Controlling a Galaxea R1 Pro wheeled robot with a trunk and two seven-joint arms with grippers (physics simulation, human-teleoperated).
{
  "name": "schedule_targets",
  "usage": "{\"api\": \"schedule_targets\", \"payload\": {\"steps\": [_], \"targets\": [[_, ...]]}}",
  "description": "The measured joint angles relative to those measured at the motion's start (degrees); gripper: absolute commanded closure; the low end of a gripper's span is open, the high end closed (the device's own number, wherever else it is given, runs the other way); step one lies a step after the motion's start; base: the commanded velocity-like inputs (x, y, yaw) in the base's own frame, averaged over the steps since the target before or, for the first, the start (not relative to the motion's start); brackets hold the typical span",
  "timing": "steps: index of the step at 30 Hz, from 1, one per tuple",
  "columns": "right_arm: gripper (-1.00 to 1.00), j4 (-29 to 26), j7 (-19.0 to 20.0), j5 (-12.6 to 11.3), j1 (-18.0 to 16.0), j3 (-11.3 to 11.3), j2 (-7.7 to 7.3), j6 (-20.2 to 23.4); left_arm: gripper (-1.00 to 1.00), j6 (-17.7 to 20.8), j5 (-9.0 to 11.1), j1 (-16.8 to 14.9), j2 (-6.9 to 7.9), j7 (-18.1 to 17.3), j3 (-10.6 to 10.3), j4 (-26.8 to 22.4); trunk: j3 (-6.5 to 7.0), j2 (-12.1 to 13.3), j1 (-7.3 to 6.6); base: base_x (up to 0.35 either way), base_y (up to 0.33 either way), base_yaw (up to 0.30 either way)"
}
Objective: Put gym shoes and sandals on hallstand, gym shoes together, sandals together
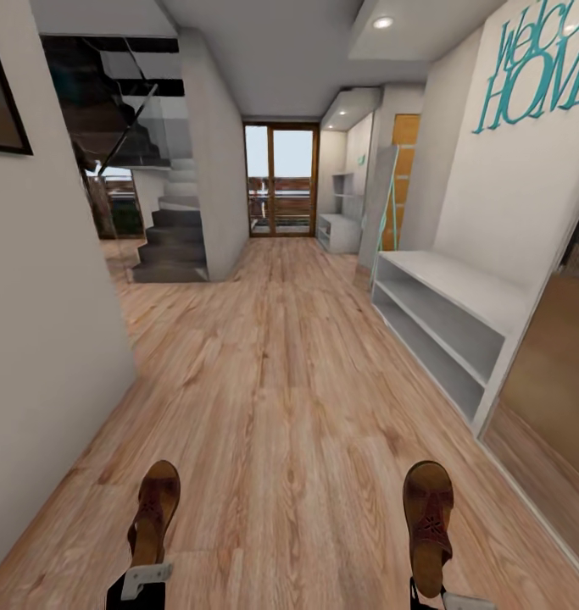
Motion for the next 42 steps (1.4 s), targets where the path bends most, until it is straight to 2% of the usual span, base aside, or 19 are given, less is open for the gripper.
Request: {"api": "schedule_targets", "payload": {"steps": [42], "targets": [[1.00,0.00,0.00,0.00,-0.04,0.00,0.00,0.00,1.00,0.00,0.00,0.00,0.00,0.00,0.02,0.05,0.00,0.00,0.00,0.340,0.000,0.000]]}}
